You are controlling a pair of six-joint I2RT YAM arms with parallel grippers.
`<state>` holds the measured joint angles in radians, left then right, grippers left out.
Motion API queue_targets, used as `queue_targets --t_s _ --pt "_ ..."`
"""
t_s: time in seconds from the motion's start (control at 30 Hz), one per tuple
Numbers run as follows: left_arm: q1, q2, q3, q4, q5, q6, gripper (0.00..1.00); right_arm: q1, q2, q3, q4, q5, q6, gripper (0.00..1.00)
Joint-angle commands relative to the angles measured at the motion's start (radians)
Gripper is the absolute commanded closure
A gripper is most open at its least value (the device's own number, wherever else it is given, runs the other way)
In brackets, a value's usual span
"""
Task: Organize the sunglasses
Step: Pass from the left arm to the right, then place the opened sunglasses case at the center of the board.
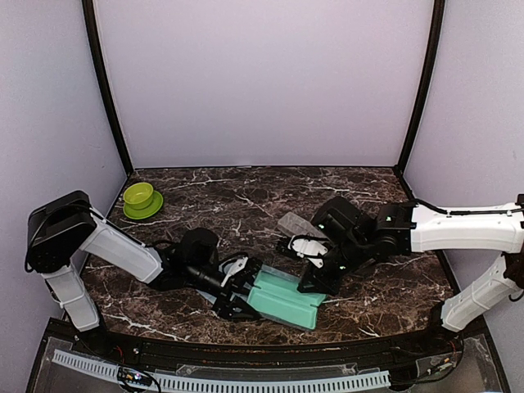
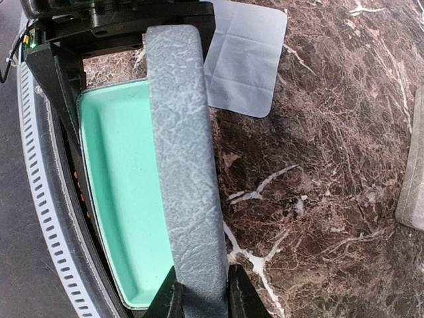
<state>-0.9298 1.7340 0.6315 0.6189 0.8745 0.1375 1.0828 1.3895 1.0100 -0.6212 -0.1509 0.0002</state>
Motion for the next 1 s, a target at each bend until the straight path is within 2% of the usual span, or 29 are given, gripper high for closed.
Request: queue_targets --t_s 0.0,0.13,0.2,0.3,0.43,0.53,0.6,0.77,0.97 --pt "0.006 0.012 0.029 0.063 0.0 0.006 0.85 0.0 -0.001 0.007 0.015 0.062 0.05 0.91" --pt "0.011 0.019 0.026 0.073 -0.019 0.002 0.64 0.0 0.008 0.018 -0.019 0.099 0.06 0.91" --pt "0.014 0.01 0.018 0.072 -0.044 0.005 0.47 0.0 0.011 0.018 -0.034 0.133 0.063 0.92" --pt "0.019 -0.014 -0.01 0.084 -0.096 0.013 0.29 -0.006 0.017 0.015 -0.048 0.18 0.066 0.92" --pt "0.033 -0.046 -0.04 0.085 -0.158 0.014 0.18 -0.017 0.033 0.019 -0.065 0.215 0.065 0.92" --pt "0.037 -0.052 -0.05 0.083 -0.174 0.014 0.15 -0.02 0.037 0.024 -0.063 0.211 0.06 0.93" --pt "0.037 -0.047 -0.048 0.079 -0.176 0.007 0.03 -0.021 0.033 0.026 -0.056 0.193 0.057 0.93" --pt "0.037 -0.054 -0.058 0.091 -0.207 -0.014 0.01 -0.026 0.035 0.034 -0.062 0.223 0.063 0.93" --pt "0.038 -0.156 -0.101 0.061 -0.425 -0.029 0.01 -0.058 0.087 0.056 -0.065 0.344 0.077 0.91"
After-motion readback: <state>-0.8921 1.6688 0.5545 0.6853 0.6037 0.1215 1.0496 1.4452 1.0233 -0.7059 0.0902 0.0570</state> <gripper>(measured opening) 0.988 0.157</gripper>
